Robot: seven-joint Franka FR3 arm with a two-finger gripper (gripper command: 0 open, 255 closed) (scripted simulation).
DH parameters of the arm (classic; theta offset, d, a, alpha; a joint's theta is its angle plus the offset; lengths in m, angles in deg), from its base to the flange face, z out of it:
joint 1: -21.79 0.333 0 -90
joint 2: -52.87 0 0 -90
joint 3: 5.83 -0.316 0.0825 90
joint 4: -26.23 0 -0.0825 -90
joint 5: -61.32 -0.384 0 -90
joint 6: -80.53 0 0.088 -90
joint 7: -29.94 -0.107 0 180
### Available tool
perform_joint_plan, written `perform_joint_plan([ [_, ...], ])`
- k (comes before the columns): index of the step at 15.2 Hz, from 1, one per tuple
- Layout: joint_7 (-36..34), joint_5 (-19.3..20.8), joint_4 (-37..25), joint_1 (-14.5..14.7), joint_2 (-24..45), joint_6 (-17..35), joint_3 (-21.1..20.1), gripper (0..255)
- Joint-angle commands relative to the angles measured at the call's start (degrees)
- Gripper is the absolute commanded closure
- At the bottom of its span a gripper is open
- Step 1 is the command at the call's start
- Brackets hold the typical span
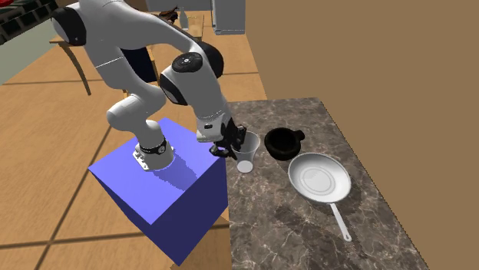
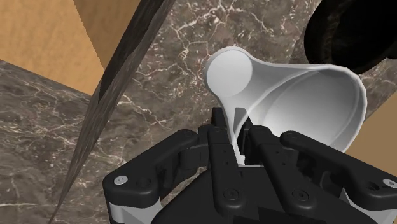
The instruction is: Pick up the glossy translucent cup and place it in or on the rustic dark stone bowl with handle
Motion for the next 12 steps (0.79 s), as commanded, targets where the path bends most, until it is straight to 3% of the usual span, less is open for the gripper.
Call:
perform_joint_plan([
  [1, -0.4, 0.3, -1.3, -0.1, -0.3, -1.6, 0.0, 255],
  [8, -1.7, 1.0, -5.5, -0.3, -1.2, -6.5, -0.1, 255],
  [12, -7.3, 0.5, -7.8, 1.7, 0.5, -6.0, -4.1, 255],
])
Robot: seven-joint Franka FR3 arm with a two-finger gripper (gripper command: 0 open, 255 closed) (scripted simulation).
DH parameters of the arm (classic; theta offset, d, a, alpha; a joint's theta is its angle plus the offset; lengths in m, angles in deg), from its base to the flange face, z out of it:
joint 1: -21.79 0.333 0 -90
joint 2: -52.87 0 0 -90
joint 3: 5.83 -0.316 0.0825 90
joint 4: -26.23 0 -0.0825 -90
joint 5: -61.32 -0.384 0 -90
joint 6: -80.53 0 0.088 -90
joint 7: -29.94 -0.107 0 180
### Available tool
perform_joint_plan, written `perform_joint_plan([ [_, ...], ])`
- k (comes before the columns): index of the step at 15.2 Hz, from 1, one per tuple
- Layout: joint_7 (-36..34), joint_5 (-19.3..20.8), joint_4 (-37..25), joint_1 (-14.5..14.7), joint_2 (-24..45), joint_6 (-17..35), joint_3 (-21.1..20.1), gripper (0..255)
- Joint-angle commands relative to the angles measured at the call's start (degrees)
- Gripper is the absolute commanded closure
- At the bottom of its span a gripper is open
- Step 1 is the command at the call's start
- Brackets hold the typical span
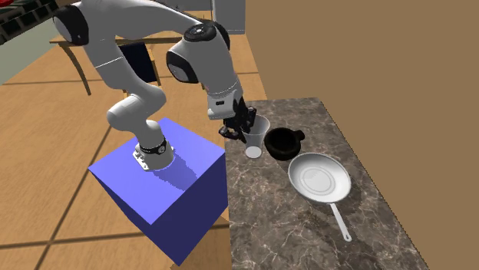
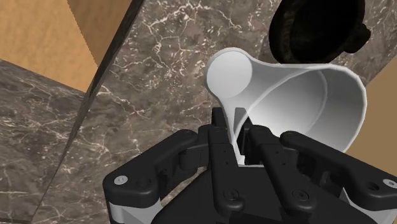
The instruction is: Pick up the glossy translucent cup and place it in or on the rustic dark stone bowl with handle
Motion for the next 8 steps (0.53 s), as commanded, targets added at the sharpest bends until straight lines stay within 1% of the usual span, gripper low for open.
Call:
perform_joint_plan([
  [1, -2.8, -0.2, -1.1, 0.9, 0.8, 0.3, -1.9, 255],
  [8, -12.8, 0.4, -8.0, 3.9, 6.1, 0.7, -8.6, 255],
])
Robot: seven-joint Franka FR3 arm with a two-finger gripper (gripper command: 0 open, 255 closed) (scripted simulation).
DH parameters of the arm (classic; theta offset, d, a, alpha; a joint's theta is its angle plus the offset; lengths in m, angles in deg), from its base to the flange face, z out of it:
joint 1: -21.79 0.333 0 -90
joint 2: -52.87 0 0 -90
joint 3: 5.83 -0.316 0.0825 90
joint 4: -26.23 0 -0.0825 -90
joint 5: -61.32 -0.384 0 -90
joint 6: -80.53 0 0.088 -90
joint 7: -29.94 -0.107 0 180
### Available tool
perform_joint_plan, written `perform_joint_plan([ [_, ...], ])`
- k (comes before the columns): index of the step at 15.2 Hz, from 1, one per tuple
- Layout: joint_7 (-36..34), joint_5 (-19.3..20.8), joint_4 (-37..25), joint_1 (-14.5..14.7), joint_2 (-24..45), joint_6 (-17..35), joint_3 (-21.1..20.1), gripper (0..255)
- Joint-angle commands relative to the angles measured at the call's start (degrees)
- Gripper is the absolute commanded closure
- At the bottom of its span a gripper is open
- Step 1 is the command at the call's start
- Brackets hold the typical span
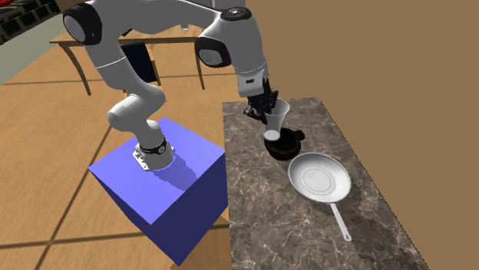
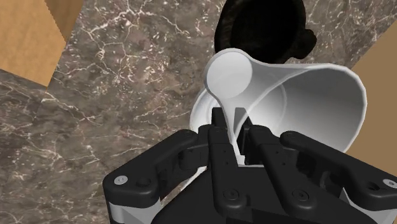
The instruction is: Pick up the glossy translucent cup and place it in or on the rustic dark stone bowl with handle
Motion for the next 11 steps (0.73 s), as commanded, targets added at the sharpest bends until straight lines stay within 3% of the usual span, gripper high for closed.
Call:
perform_joint_plan([
  [1, -3.0, 0.5, -2.5, 0.8, 2.0, 0.1, -1.9, 255],
  [8, -13.8, 4.0, -13.6, 3.7, 10.6, -0.8, -8.0, 255],
  [11, -13.5, 3.9, -11.4, 3.8, 10.7, 1.5, -8.1, 255],
])
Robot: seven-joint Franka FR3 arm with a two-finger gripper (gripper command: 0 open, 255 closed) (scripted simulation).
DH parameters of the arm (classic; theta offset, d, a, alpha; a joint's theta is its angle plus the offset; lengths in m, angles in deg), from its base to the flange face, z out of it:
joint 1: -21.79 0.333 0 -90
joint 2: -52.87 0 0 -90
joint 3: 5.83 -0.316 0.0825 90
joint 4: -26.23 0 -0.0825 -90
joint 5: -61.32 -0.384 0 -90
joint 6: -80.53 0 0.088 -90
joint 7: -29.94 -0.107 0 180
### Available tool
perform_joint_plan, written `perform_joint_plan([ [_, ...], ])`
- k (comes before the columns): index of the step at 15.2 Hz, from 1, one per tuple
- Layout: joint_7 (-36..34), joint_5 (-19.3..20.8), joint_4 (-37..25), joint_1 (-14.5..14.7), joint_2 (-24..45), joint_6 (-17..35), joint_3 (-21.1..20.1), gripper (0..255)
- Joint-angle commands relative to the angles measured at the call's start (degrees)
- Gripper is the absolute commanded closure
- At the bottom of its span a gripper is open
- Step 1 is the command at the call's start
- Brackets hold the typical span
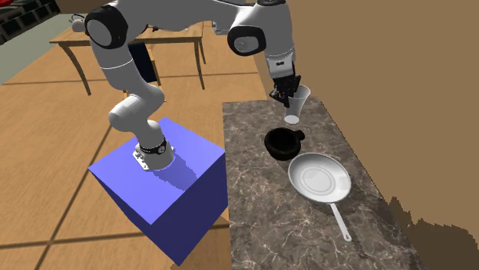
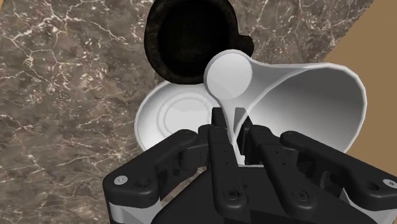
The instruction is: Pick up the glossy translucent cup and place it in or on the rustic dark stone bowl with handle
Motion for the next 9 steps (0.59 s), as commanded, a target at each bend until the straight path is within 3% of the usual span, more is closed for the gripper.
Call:
perform_joint_plan([
  [1, 0.0, -0.1, 1.4, 0.1, 0.1, 1.5, -0.1, 255],
  [9, 0.7, -0.4, 6.6, 0.2, 1.0, 7.5, -0.3, 255],
])
